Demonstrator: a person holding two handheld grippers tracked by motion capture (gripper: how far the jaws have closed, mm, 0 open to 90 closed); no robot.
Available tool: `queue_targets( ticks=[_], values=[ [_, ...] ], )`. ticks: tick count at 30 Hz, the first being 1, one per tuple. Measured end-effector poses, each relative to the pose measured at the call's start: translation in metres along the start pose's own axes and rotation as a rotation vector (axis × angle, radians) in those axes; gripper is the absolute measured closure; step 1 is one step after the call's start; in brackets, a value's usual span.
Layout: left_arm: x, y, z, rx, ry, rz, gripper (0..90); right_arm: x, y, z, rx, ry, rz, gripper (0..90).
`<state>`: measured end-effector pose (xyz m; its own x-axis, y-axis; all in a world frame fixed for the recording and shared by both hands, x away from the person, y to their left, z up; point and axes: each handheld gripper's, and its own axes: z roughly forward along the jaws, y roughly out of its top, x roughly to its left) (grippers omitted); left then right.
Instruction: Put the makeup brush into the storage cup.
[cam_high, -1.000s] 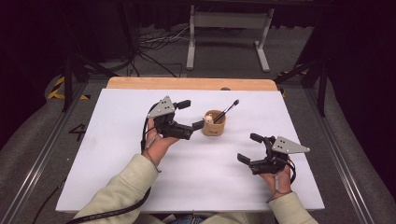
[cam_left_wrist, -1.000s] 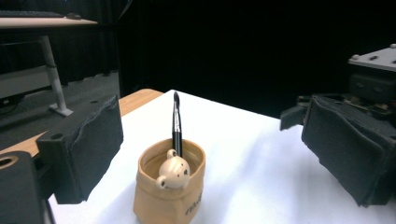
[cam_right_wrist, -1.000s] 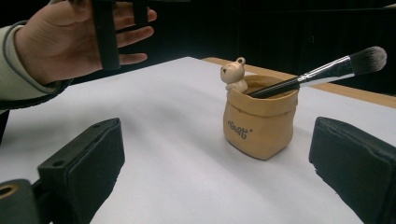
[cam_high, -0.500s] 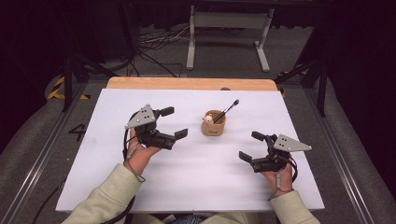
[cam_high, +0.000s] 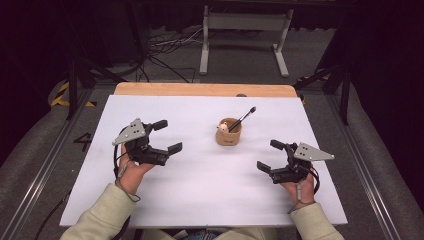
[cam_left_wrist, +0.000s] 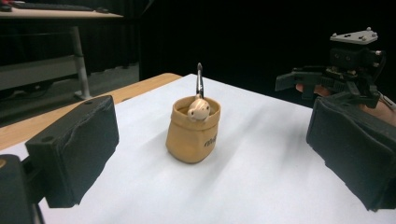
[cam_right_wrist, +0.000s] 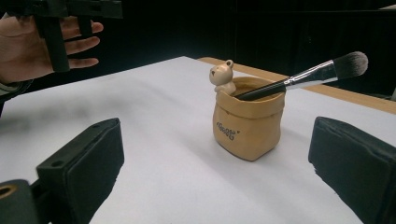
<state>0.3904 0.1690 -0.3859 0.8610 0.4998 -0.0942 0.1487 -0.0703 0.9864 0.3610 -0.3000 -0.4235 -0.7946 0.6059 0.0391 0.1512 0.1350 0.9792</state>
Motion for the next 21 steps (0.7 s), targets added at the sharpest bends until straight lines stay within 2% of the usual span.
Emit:
queue_targets(
  ticks=[13, 18, 19, 21],
  values=[
    [0.005, -0.018, -0.045, -0.006, 0.061, 0.009, 1.7, 0.0, -0.001, 0.0, 0.0, -0.005, -0.007, 2.8],
    [0.009, -0.028, -0.055, -0.015, 0.082, 0.003, 1.3, 0.0, -0.001, -0.001, -0.001, -0.006, -0.006, 2.7],
    [0.011, -0.032, -0.059, -0.018, 0.084, -0.014, 1.3, 0.0, -0.002, -0.001, -0.001, -0.006, -0.006, 2.7],
    [0.012, -0.035, -0.062, -0.017, 0.085, -0.02, 1.3, -0.001, -0.002, -0.002, -0.004, -0.009, -0.005, 2.5]
  ],
)
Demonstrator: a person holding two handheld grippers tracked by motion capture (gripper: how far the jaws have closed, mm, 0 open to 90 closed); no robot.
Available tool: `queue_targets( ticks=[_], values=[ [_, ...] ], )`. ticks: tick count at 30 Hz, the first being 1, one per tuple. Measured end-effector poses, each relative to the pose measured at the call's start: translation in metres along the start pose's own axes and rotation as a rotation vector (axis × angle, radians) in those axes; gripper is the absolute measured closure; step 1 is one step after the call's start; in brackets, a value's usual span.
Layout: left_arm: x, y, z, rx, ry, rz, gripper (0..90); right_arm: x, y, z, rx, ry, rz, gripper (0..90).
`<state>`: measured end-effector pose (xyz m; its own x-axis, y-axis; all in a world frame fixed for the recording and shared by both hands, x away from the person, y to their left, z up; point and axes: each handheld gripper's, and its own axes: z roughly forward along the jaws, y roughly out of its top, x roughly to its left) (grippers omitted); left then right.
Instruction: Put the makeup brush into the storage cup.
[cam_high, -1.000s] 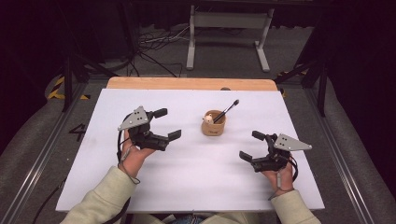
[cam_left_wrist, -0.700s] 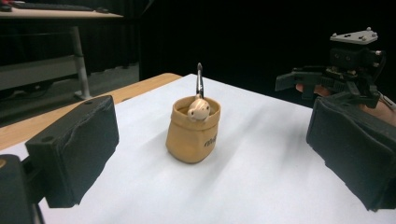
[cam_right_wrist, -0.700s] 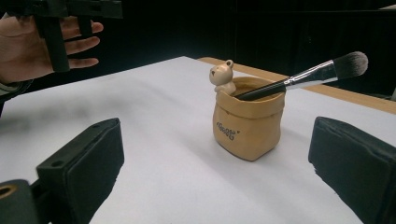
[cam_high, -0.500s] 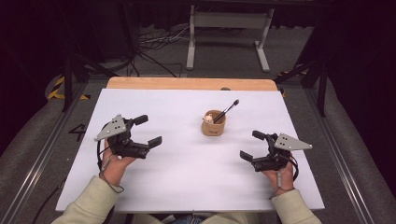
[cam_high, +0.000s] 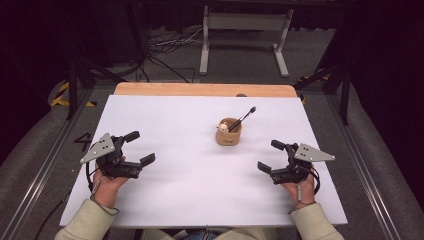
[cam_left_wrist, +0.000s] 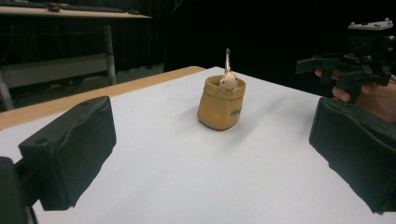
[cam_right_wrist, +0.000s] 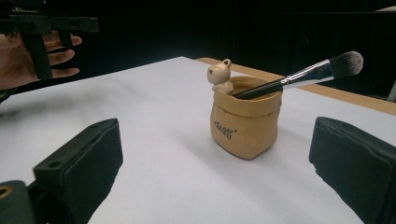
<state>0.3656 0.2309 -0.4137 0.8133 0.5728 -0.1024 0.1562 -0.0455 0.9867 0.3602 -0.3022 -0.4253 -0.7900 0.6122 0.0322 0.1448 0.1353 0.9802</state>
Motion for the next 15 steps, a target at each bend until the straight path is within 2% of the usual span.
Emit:
queue_targets(
  ticks=[5, 11, 15],
  values=[
    [0.001, -0.009, -0.005, -0.003, 0.01, 0.006, 1.3, 0.0, -0.001, -0.001, -0.006, -0.001, 0.001, 2.1],
    [0.003, -0.02, -0.005, 0.028, 0.013, 0.019, 1.3, 0.0, -0.001, -0.003, -0.014, 0.001, -0.005, 2.1],
    [0.005, -0.026, -0.004, 0.016, 0.006, 0.013, 1.3, 0.0, -0.002, -0.002, -0.011, 0.002, -0.002, 2.0]
  ],
)
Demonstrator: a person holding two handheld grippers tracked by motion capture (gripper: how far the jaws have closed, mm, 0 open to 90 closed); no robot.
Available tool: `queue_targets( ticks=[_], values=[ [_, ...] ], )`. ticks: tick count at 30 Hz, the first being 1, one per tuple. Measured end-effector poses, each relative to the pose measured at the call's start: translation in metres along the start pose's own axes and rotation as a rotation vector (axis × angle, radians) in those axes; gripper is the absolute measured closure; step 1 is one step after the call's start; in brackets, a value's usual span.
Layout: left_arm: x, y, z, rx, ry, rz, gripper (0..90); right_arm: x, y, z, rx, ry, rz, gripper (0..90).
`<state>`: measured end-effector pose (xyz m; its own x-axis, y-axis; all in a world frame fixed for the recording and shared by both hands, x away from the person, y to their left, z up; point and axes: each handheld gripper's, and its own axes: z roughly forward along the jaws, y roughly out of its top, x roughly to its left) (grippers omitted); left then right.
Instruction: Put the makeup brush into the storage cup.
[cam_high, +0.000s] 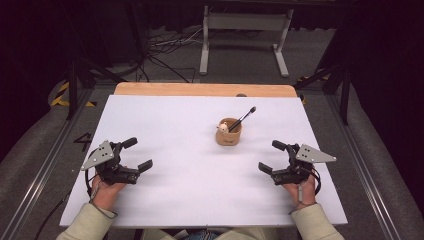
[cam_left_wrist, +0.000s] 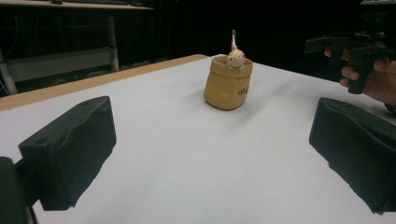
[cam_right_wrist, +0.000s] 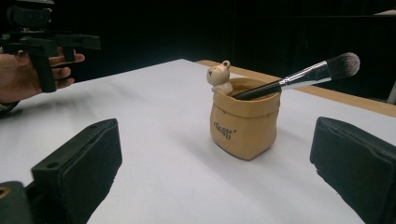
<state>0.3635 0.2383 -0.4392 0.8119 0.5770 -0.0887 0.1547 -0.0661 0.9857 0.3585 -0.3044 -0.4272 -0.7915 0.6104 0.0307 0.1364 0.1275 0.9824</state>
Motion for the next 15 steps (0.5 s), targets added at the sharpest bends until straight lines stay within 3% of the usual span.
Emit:
queue_targets(
  ticks=[15],
  values=[
    [-0.0004, -0.0033, 0.0005, 0.0, 0.008, -0.003, 1.0, 0.0003, -0.0008, 0.0, -0.005, 0.001, 0.001, 2.1]
  ],
)
